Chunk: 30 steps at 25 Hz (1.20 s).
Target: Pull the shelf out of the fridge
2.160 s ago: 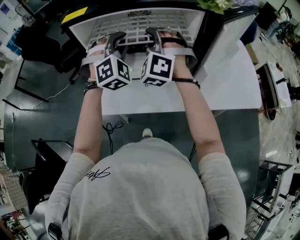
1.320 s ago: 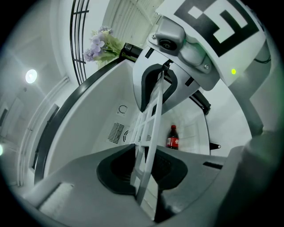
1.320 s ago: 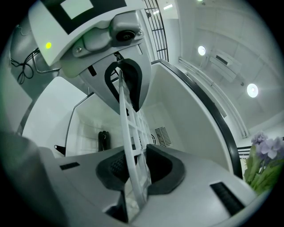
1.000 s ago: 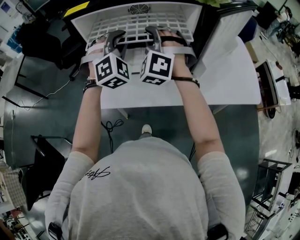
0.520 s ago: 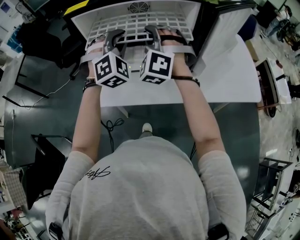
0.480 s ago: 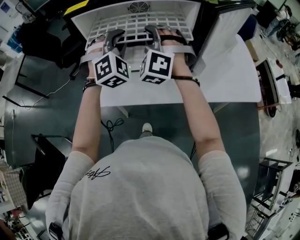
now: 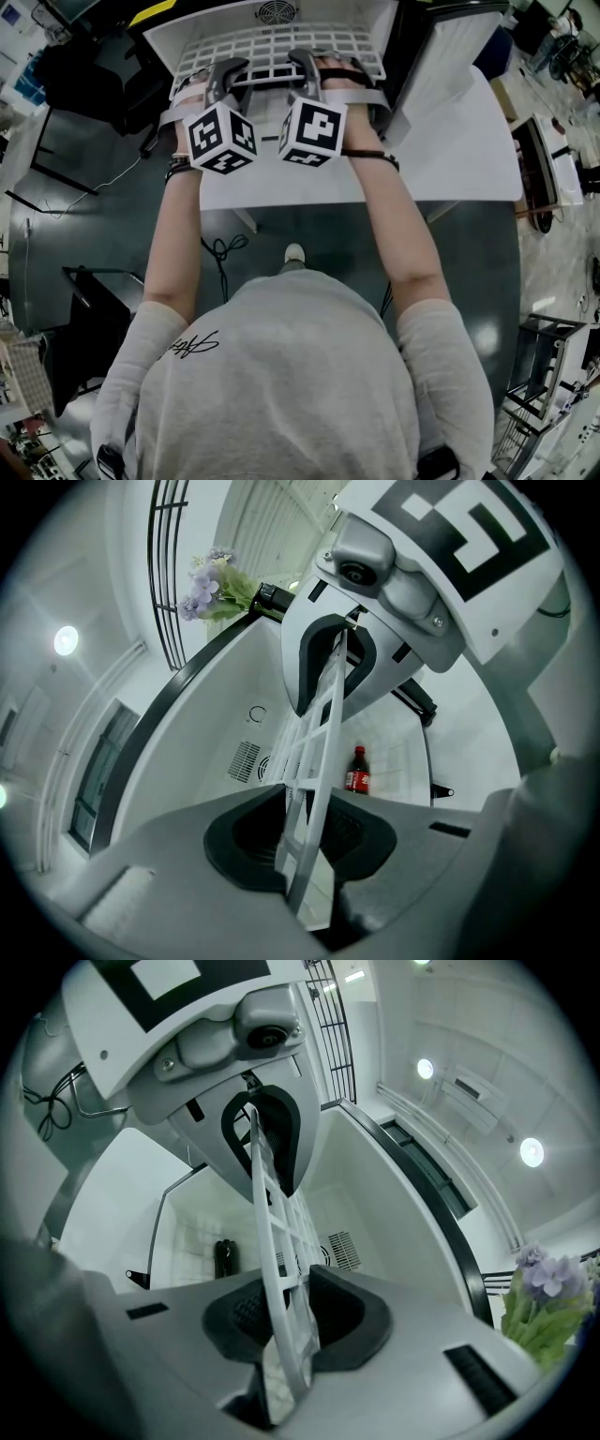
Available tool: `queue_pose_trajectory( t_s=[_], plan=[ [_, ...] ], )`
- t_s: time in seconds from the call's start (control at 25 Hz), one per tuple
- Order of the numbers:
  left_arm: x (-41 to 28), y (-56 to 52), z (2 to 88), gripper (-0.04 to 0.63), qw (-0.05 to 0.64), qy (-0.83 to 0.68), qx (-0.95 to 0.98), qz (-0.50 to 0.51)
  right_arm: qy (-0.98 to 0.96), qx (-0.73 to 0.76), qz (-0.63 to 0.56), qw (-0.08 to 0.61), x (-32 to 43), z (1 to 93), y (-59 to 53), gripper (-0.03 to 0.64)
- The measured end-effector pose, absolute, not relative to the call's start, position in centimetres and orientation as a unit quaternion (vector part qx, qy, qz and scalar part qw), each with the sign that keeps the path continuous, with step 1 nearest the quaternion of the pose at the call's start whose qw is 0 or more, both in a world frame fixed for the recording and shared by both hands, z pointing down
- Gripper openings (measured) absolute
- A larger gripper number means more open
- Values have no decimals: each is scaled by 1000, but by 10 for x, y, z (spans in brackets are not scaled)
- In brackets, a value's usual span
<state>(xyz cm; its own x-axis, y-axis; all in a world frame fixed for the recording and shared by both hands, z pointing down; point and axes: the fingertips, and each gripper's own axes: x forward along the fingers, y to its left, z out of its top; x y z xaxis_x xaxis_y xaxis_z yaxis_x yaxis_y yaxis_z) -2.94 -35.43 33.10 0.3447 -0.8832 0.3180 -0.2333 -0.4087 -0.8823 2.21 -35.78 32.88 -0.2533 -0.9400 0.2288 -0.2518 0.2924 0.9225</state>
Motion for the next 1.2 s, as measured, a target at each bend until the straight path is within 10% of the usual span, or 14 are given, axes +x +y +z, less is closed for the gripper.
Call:
queue_pose_trajectory(
  t_s=[1.2],
  plan=[
    [-30,-336,331,63,380,388,-724,-425,-684,434,-402,426,20,329,-339,61]
  ],
)
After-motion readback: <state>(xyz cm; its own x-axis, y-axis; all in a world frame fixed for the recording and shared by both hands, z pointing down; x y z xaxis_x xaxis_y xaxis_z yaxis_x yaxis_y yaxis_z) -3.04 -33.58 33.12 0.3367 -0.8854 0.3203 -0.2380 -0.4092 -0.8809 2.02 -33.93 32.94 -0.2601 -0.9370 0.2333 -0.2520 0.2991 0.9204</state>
